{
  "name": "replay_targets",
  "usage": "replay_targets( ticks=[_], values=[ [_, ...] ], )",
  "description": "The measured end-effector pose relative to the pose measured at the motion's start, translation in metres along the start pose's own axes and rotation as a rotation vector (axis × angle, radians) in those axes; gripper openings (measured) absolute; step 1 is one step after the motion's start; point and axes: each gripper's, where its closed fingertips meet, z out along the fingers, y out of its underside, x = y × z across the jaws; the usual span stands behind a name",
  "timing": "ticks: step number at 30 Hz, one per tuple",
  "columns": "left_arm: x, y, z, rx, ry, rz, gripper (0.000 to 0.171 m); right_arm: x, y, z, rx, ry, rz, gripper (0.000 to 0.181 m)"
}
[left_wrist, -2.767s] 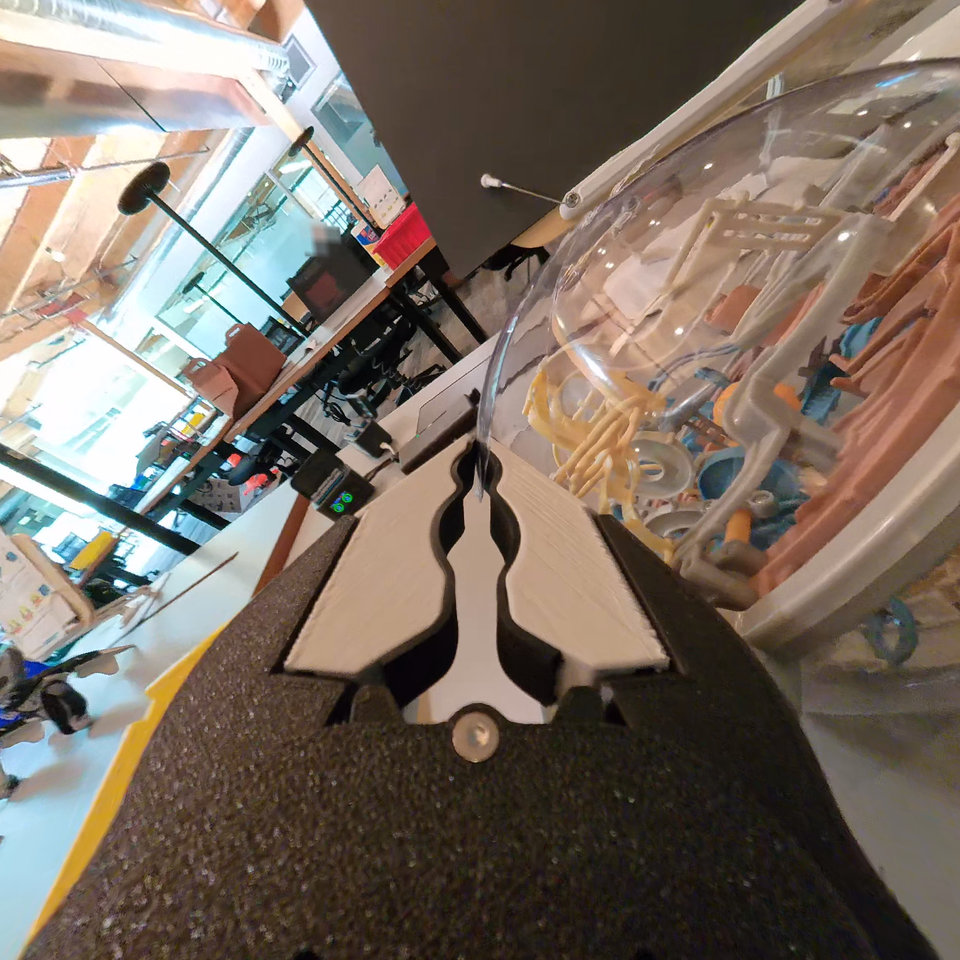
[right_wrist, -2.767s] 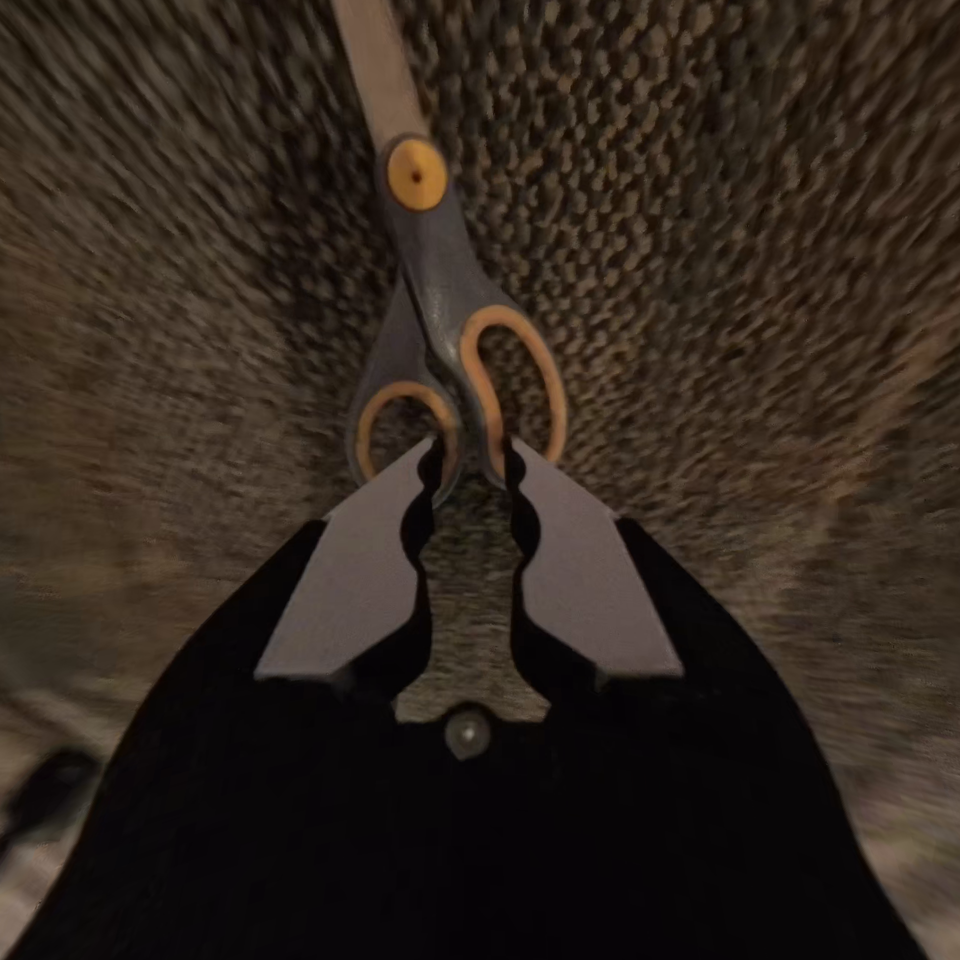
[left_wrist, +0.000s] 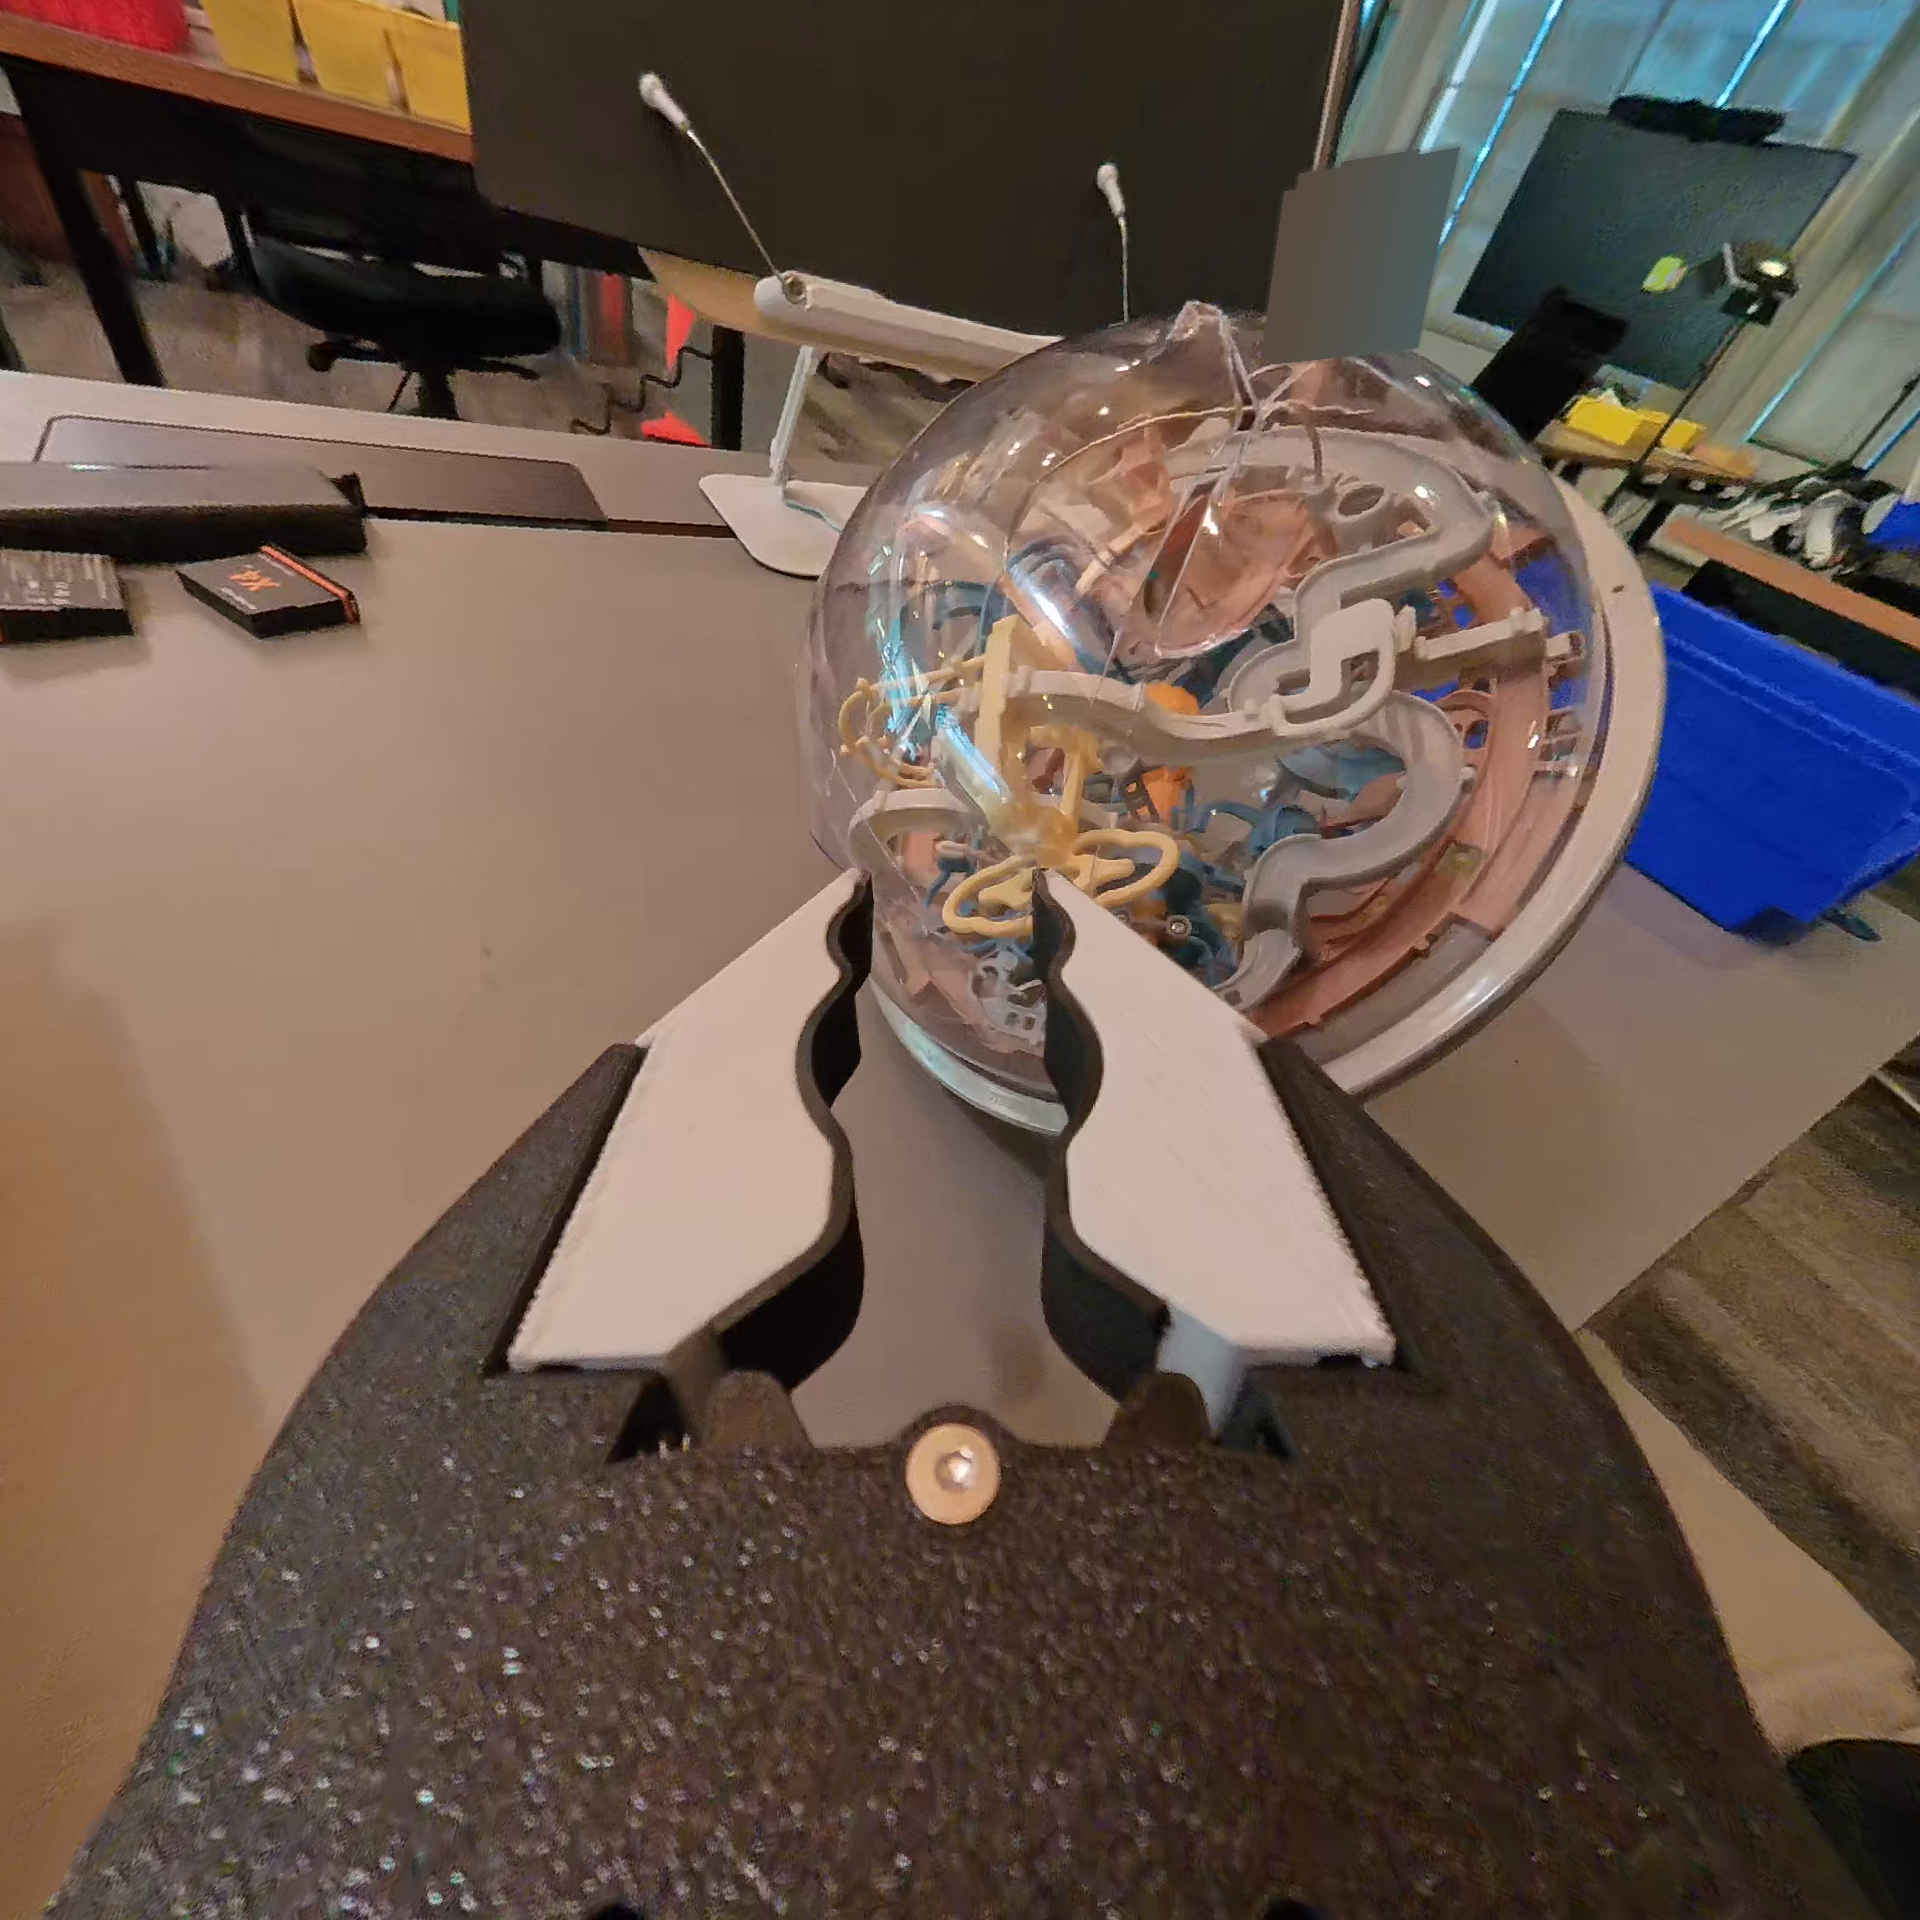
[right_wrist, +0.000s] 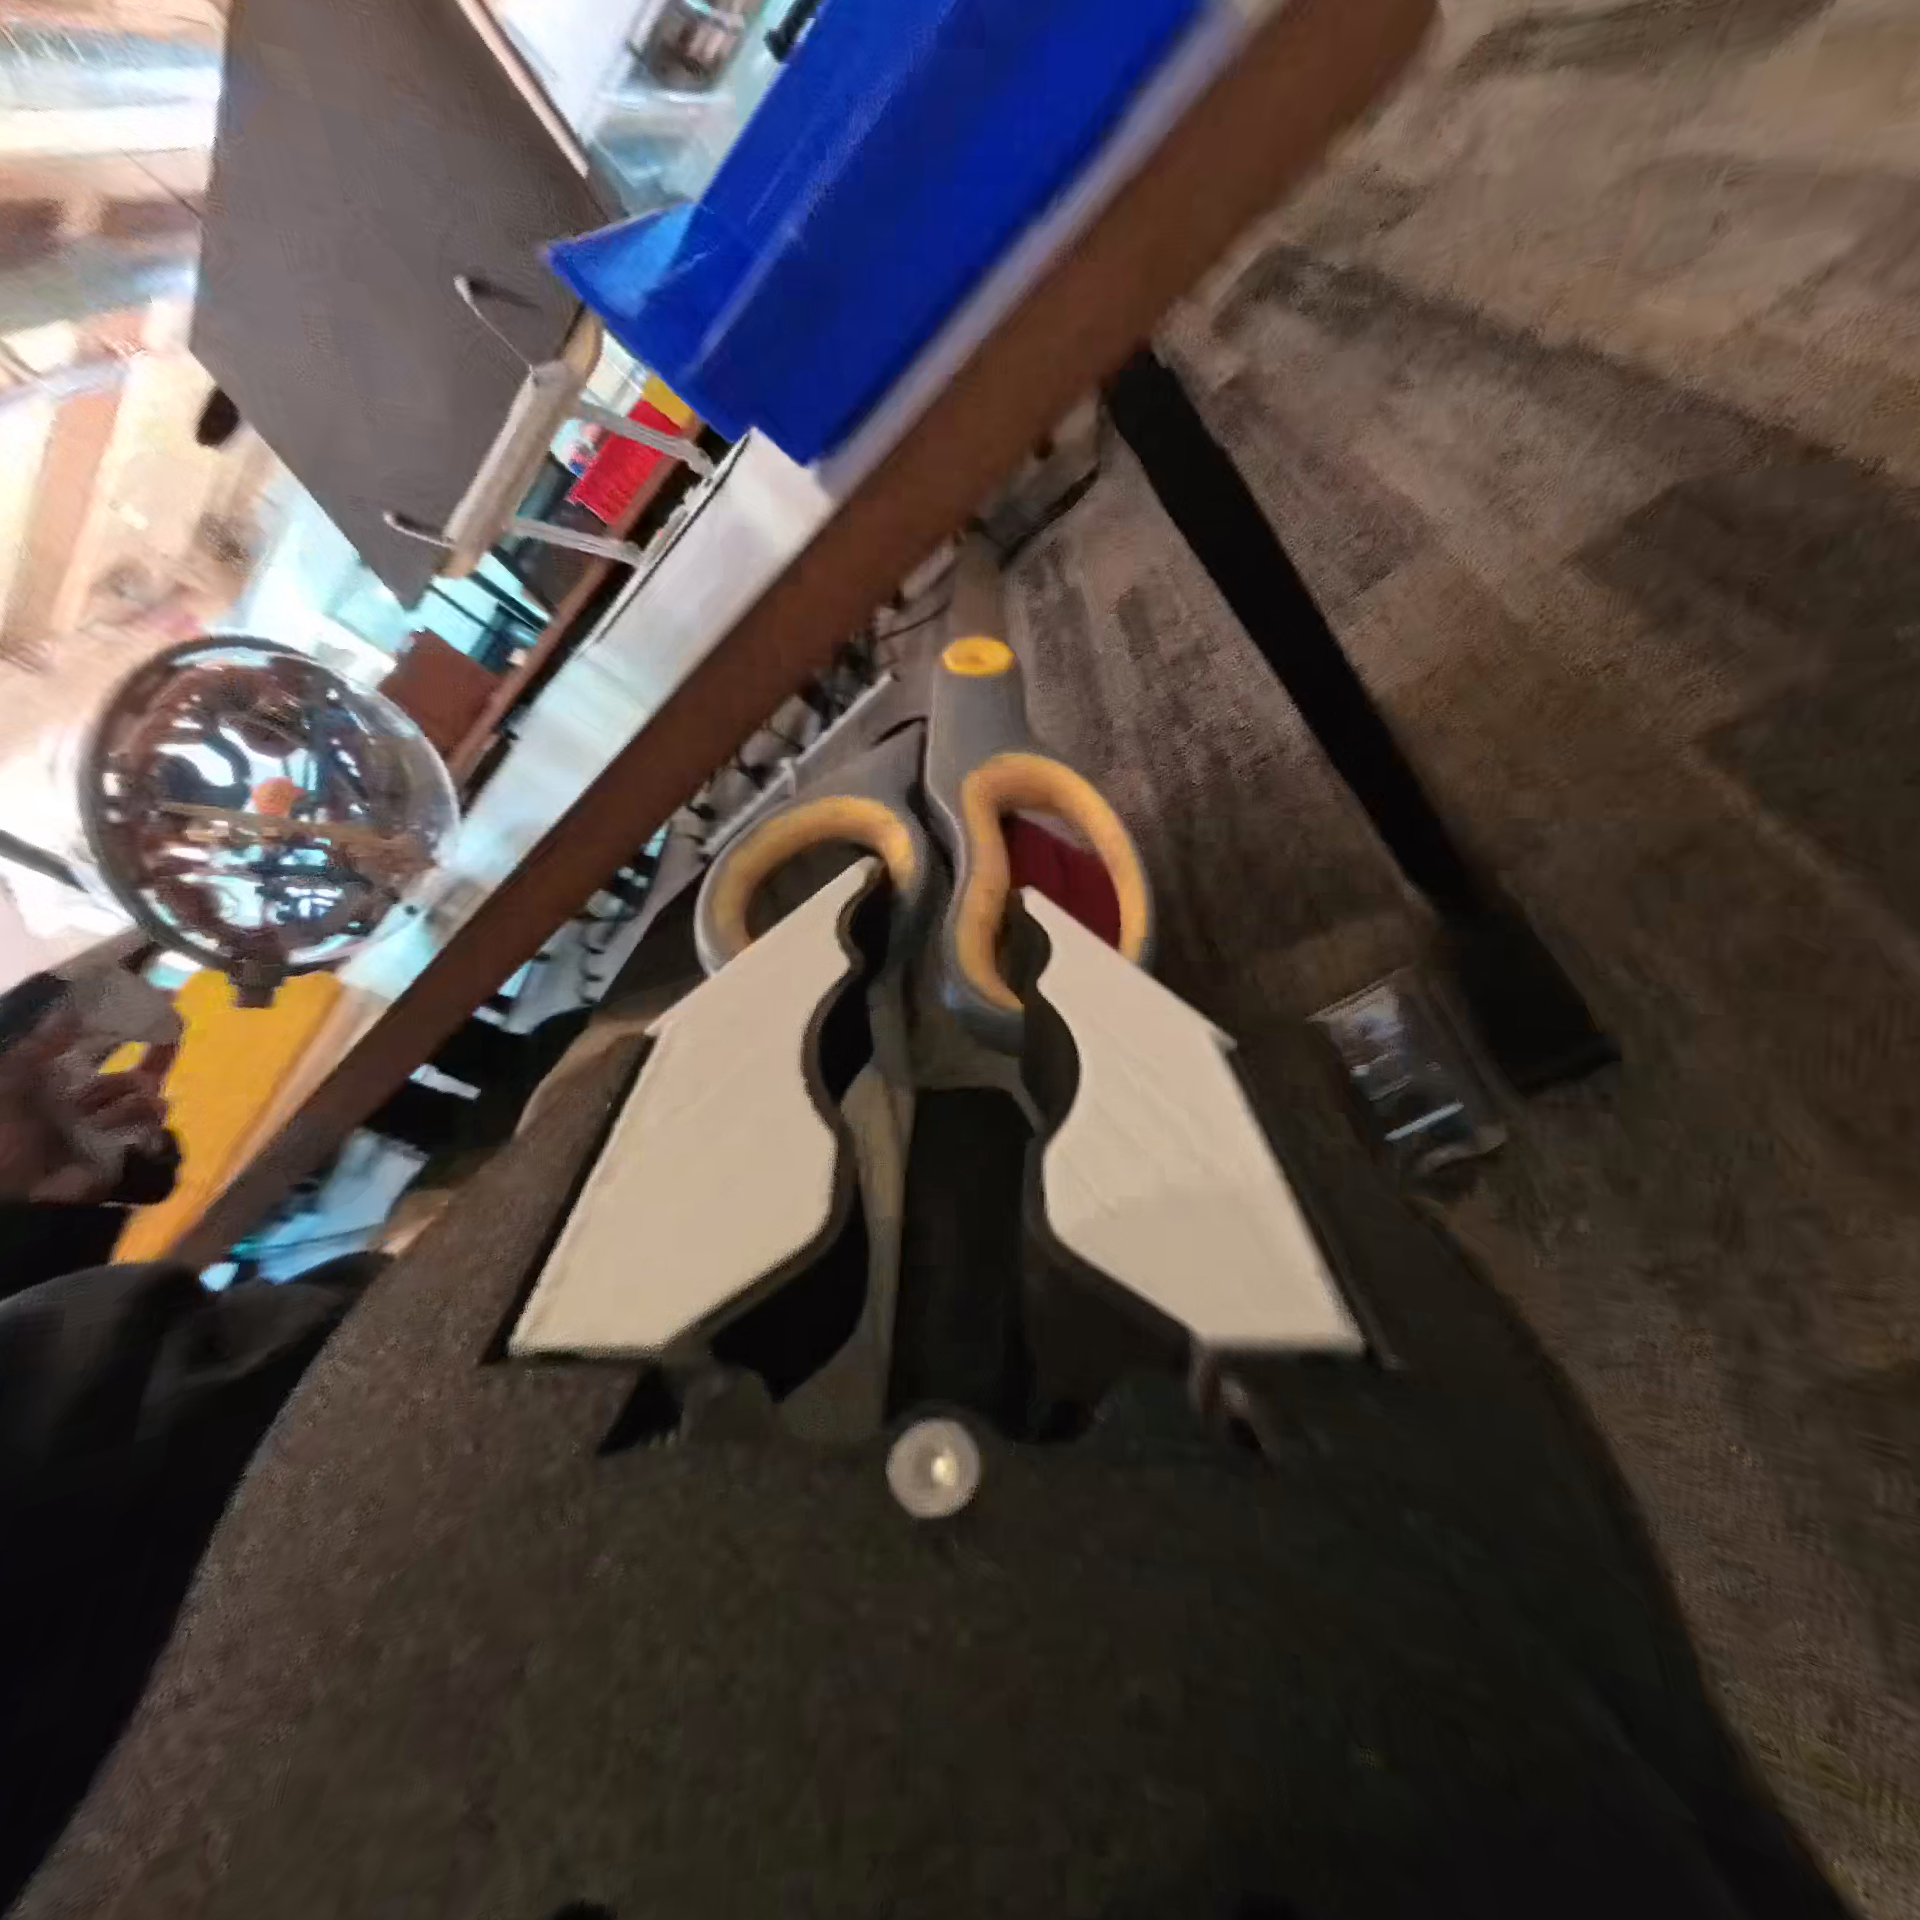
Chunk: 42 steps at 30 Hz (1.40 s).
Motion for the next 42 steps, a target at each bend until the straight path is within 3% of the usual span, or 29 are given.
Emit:
replay_targets(
  ticks=[3,4,7,10,14,19,24,28,31,37,42],
  values=[
    [0.002,0.002,-0.002,0.011,0.018,-0.017,0.027,-0.031,-0.019,-0.002,-0.048,0.128,-0.205,0.015],
    [0.003,0.002,-0.003,0.016,0.018,-0.009,0.027,-0.042,-0.027,-0.002,-0.027,0.125,-0.219,0.000],
    [0.004,0.001,-0.008,0.021,0.019,0.031,0.027,-0.079,-0.054,-0.005,0.033,-0.032,-0.101,0.000],
    [0.004,0.000,-0.011,0.020,0.015,0.026,0.027,-0.066,-0.055,0.000,-0.038,0.042,-0.185,0.000],
    [0.007,0.001,-0.015,0.041,0.018,-0.005,0.027,-0.069,-0.070,-0.002,0.044,-0.019,-0.101,0.000],
    [0.005,0.003,-0.019,0.053,-0.007,-0.044,0.027,-0.038,-0.064,-0.009,0.064,0.022,-0.064,0.000],
    [-0.004,-0.006,-0.012,0.048,-0.011,-0.174,0.027,0.038,-0.040,-0.018,0.117,0.074,0.160,0.000],
    [-0.012,-0.014,-0.001,0.051,-0.022,-0.271,0.027,0.132,0.018,-0.019,0.103,0.211,0.247,0.000],
    [-0.021,-0.016,0.006,0.032,-0.080,-0.289,0.027,0.209,0.097,-0.002,-0.073,0.397,0.173,0.014],
    [-0.025,-0.020,0.016,-0.001,-0.210,-0.225,0.027,0.315,0.268,0.087,-0.496,0.543,0.040,0.047],
    [-0.023,-0.019,0.022,-0.040,-0.373,-0.137,0.027,0.394,0.358,0.166,-0.719,0.632,-0.111,0.048]
  ],
)
